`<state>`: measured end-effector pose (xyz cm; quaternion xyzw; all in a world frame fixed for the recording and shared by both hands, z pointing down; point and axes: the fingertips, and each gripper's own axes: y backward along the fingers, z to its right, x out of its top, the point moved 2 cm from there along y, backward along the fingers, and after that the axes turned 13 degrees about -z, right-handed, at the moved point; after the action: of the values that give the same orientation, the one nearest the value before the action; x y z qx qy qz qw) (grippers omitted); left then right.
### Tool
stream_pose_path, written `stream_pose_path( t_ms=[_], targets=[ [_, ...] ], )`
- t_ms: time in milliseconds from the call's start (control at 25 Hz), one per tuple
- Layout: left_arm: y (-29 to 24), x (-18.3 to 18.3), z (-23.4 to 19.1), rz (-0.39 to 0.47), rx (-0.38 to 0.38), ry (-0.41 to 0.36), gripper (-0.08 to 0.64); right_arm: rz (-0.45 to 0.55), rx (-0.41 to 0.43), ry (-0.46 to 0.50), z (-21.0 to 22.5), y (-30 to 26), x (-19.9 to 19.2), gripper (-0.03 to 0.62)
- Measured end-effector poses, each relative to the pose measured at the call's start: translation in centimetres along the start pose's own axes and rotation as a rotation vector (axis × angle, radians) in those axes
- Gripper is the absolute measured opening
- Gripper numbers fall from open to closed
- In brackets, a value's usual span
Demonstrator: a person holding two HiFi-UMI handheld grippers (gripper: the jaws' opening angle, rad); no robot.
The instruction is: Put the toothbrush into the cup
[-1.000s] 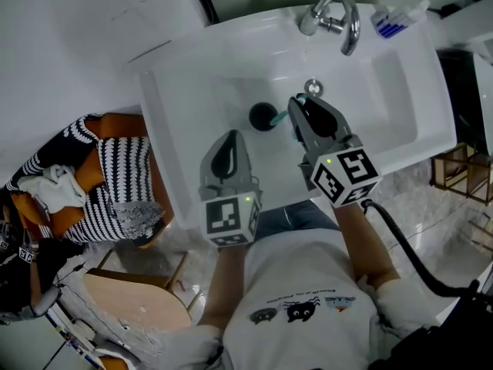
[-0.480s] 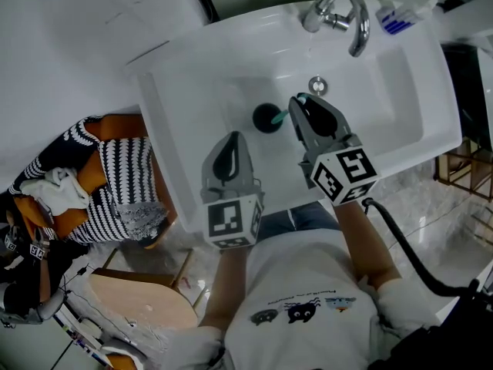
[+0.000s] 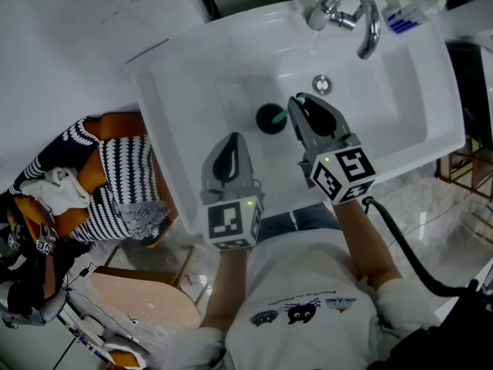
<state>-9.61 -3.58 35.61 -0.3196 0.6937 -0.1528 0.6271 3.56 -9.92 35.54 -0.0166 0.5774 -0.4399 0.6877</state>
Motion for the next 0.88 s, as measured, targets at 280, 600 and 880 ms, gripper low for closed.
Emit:
stream_pose_path(
  t_ms=[280,600,880],
  targets=[
    [-0.4,-0.1,-0.3,-0.002,0.001,0.001,0.0,-0.007,-0.012,0.005,0.2,-0.8,-0.6,0.06],
    [-0.1,-0.2,-0.7,-0.014,-0.003,0.008,0.0,-0.025,-0.016,-0.002,0.0,-1.2,-1.2,0.06],
    [-0.6,-0.4,-0.9,-0.024,-0.005,0.011,0.0,-0.03,-0.02,-0.009,0.4,-2.0,-1.9,0.06]
  ],
)
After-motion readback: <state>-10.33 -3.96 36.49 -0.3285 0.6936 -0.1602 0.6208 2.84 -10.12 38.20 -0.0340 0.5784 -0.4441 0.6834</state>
